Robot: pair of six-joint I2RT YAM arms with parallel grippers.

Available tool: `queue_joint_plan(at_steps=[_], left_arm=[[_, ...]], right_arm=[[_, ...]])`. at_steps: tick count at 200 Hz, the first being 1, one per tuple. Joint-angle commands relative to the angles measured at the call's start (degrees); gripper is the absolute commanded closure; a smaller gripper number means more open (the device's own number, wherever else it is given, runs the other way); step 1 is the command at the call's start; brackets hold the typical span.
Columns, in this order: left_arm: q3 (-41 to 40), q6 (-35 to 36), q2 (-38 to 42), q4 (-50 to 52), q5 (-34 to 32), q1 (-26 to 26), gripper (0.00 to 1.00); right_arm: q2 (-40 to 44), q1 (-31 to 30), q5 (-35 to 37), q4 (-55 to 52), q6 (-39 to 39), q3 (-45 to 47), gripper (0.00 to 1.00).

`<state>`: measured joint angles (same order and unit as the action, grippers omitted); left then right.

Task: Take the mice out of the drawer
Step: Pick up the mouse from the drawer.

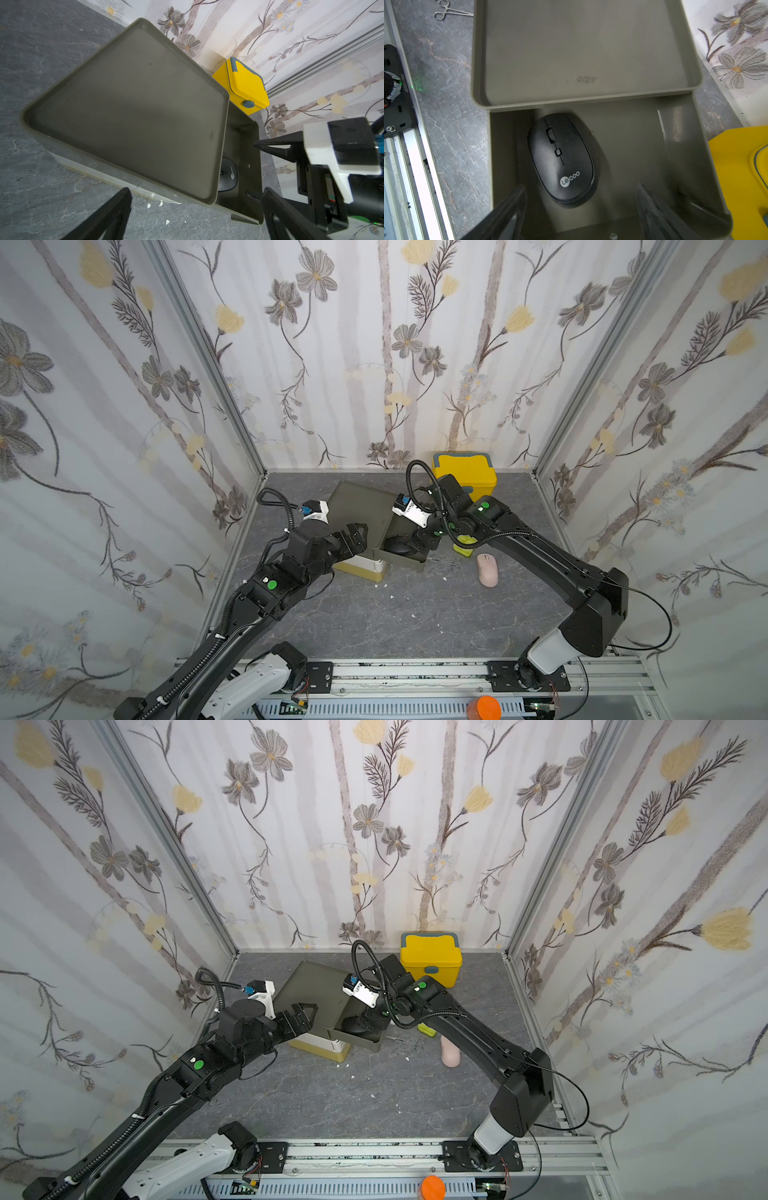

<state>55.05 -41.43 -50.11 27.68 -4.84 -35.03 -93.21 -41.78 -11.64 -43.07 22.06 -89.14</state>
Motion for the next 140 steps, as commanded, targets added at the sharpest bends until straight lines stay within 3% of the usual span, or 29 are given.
queue_joint_plan(at_steps=[1,74,140], left_arm=[[-0.3,-0.1,0.2,-0.5,0.3,0.2,0.00],[-0.2,0.1,-0.3,-0.5,0.4,0.7,0.00],[-0.1,0.1,-0.6,-0.8,0.5,1.2,0.00]], right_arm=[[-2.1,-0.1,-1.3,-2.2,2.6,-1.4,0.19],[-6.4,-0.4,-4.7,-4.4,4.7,-2.9,0.19],[-9.2,-0.2,0.8,-3.5,3.7,-4.4,0.20]])
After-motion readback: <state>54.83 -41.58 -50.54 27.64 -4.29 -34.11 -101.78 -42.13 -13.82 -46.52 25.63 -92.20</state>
